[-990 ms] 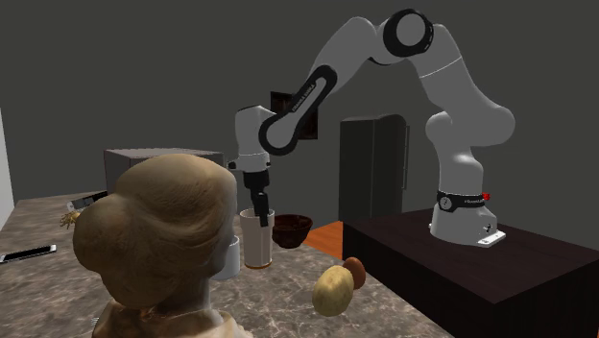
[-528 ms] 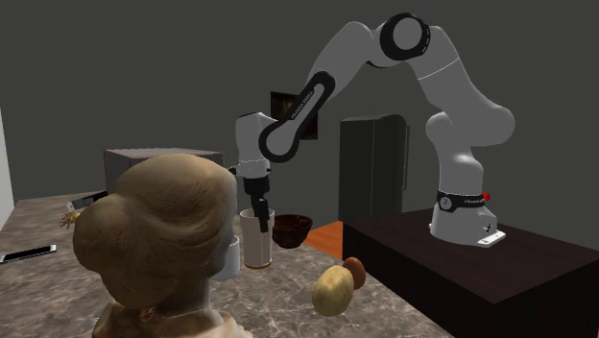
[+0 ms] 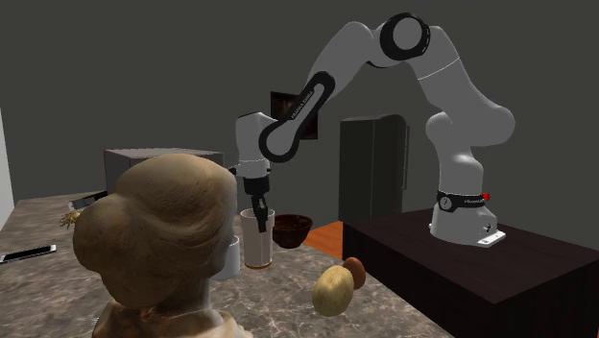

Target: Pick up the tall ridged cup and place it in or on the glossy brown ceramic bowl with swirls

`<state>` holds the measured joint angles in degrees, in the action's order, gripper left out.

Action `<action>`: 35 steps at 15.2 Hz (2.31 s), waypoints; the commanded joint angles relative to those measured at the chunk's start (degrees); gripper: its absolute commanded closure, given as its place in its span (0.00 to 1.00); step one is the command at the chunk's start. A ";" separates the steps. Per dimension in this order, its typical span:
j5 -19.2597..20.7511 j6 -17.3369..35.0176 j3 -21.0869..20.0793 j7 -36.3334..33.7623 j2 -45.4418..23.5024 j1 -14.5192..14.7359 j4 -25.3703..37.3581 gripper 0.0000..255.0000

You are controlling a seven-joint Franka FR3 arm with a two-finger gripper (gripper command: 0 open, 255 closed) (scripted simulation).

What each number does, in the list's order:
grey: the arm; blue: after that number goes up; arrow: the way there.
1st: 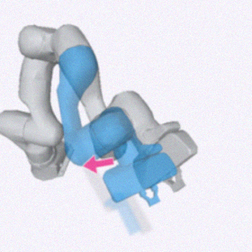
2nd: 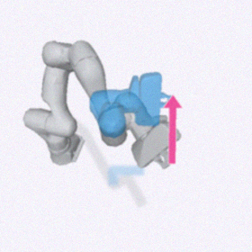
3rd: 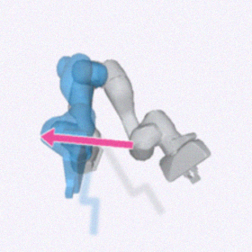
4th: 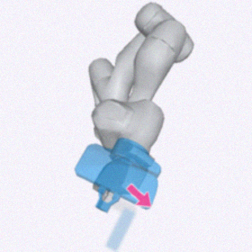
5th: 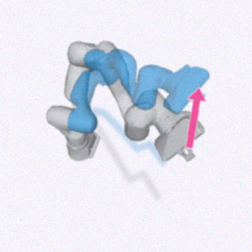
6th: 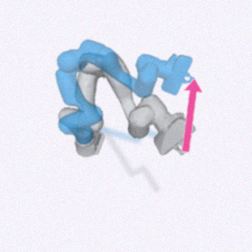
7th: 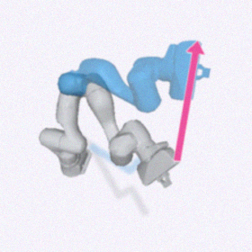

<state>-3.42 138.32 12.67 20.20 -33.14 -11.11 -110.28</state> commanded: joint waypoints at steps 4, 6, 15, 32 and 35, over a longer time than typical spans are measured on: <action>0.00 -0.01 0.01 0.00 -0.02 -0.02 0.00 1.00; 0.13 -0.52 0.12 -0.05 0.59 0.08 -0.09 1.00; 1.29 -5.50 0.99 -0.44 5.73 0.77 -0.19 1.00; 3.29 -15.95 2.09 -1.06 13.75 1.69 2.40 1.00; 3.58 -17.91 2.21 -1.13 14.90 1.80 3.24 1.00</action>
<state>0.03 121.02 14.82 19.06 -18.71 -9.34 -107.20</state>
